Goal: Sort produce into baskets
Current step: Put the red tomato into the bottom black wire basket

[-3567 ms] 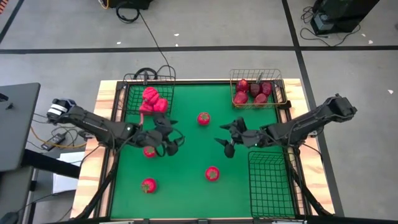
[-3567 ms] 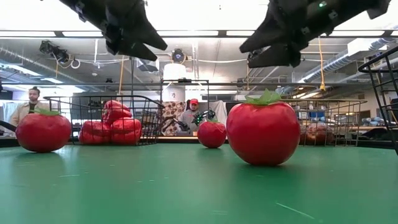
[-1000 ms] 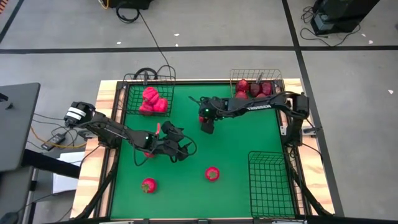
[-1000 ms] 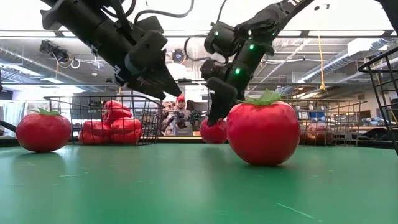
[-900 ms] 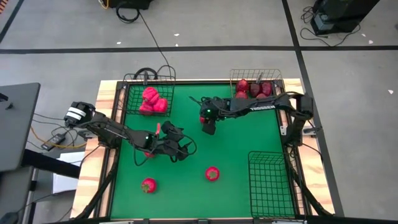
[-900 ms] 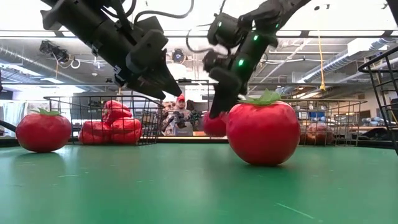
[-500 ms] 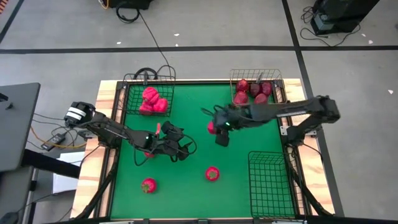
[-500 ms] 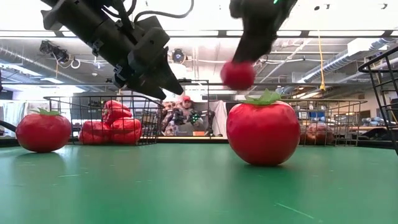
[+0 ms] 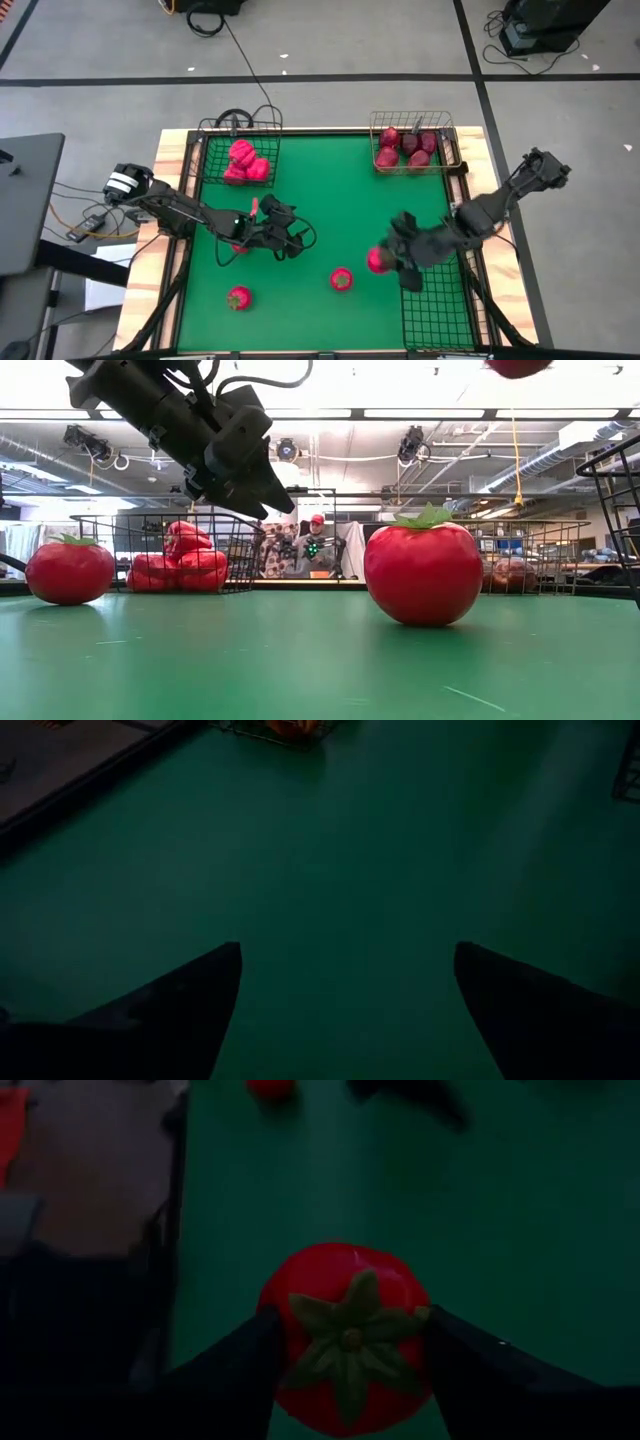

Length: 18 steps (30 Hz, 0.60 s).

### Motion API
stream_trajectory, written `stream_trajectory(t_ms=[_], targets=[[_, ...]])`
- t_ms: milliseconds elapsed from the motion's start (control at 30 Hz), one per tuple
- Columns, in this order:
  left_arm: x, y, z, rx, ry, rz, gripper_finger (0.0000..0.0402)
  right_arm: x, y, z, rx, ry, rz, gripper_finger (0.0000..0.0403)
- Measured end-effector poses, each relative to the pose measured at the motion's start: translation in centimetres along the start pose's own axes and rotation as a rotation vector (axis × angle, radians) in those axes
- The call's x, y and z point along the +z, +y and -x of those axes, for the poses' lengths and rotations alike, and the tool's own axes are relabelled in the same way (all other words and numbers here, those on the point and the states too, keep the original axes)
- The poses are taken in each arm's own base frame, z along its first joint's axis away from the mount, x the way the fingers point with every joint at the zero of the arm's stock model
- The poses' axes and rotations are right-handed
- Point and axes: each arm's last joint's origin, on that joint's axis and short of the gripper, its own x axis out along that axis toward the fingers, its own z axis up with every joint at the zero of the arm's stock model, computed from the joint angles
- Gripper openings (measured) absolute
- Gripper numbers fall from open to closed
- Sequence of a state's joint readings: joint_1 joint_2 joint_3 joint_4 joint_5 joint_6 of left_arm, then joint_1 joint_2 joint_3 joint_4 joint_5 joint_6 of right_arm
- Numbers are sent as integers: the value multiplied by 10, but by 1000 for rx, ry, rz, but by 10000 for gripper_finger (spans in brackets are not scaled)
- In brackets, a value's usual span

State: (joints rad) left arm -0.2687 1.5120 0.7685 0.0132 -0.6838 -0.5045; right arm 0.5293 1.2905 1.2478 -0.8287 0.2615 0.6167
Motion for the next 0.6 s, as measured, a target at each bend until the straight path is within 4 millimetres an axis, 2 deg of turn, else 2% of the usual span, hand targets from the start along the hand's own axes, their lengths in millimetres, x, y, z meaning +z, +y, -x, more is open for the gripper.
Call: stream_trajectory(t_ms=[133, 367, 600], targets=[[0, 0, 0, 0, 0, -1, 371, -24, 15, 8, -3, 110, -14, 228], [0, 0, 0, 0, 0, -2, 371, -65, 27, 26, -57, 337, -78, 229], [0, 0, 0, 0, 0, -2, 371, -90, 38, 38, -100, 346, -104, 229]])
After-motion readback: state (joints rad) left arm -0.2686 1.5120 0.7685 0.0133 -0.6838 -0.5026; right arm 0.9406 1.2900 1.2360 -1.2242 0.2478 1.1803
